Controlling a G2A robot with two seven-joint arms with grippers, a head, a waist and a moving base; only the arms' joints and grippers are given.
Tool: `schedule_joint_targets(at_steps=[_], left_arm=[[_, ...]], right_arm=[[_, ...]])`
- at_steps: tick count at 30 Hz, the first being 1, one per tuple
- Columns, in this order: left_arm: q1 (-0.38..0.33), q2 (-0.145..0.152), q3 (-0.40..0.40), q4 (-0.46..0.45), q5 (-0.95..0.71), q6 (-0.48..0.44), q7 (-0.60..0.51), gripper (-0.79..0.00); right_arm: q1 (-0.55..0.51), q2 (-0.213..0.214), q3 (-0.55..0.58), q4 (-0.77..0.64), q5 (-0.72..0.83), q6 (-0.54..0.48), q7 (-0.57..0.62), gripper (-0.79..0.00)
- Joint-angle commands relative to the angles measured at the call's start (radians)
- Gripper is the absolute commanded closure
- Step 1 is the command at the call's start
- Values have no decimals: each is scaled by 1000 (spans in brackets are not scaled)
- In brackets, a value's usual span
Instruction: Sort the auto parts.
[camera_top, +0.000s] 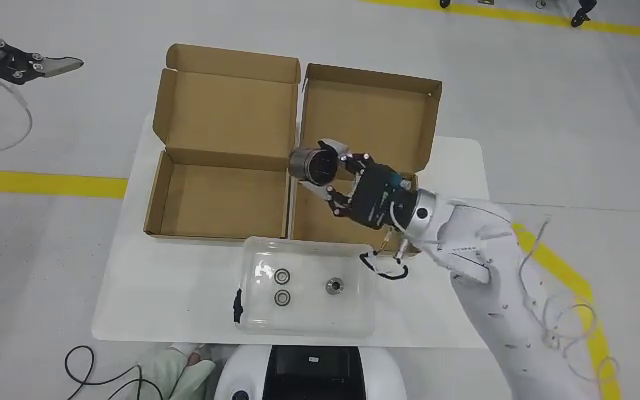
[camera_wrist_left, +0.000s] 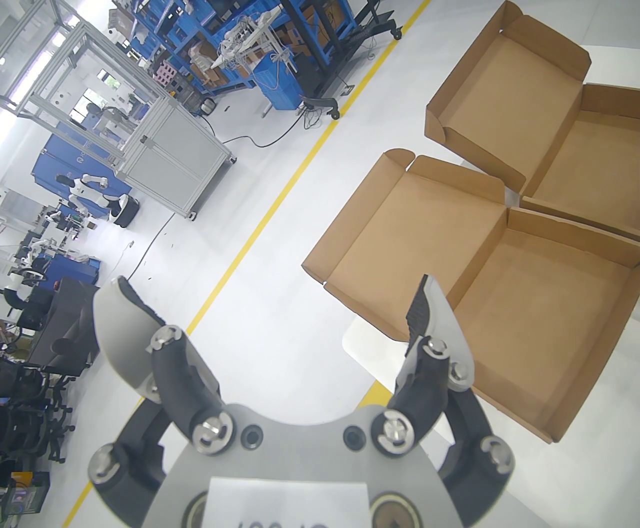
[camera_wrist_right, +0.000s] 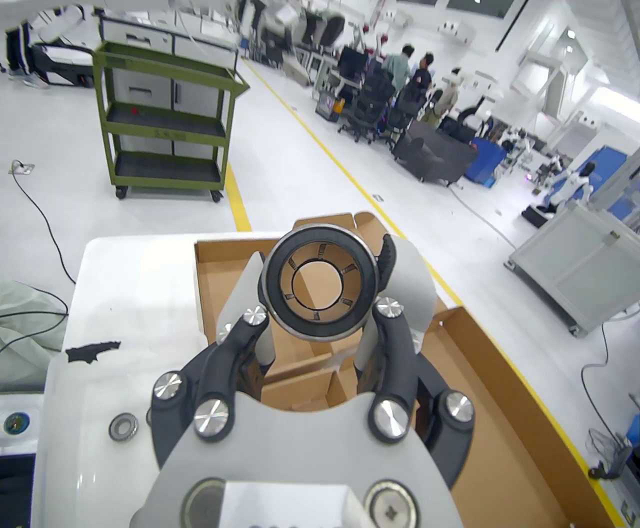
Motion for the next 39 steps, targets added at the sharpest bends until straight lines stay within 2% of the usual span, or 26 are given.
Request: schedule_joint_targets(at_steps=[1,8,10,13,29,39], left_arm=[[0,0,0,0,0,0,0,-785],[0,0,0,0,0,0,0,-785],[0,0,0,0,0,0,0,-785],[0,0,0,0,0,0,0,-785],[0,0,0,0,0,0,0,-785],[0,0,0,0,0,0,0,-785]], right_arm=[[8,0,-9,21,20,7,61,0],[57,-3,-48,127,141,15,267,0],[80,-2,-59,160,128,20,325,0],[102,-5,-82,213,115,28,351,0],[220,-44,-228,507,138,94,389,0],[294,-80,-311,687,151,108,327,0]])
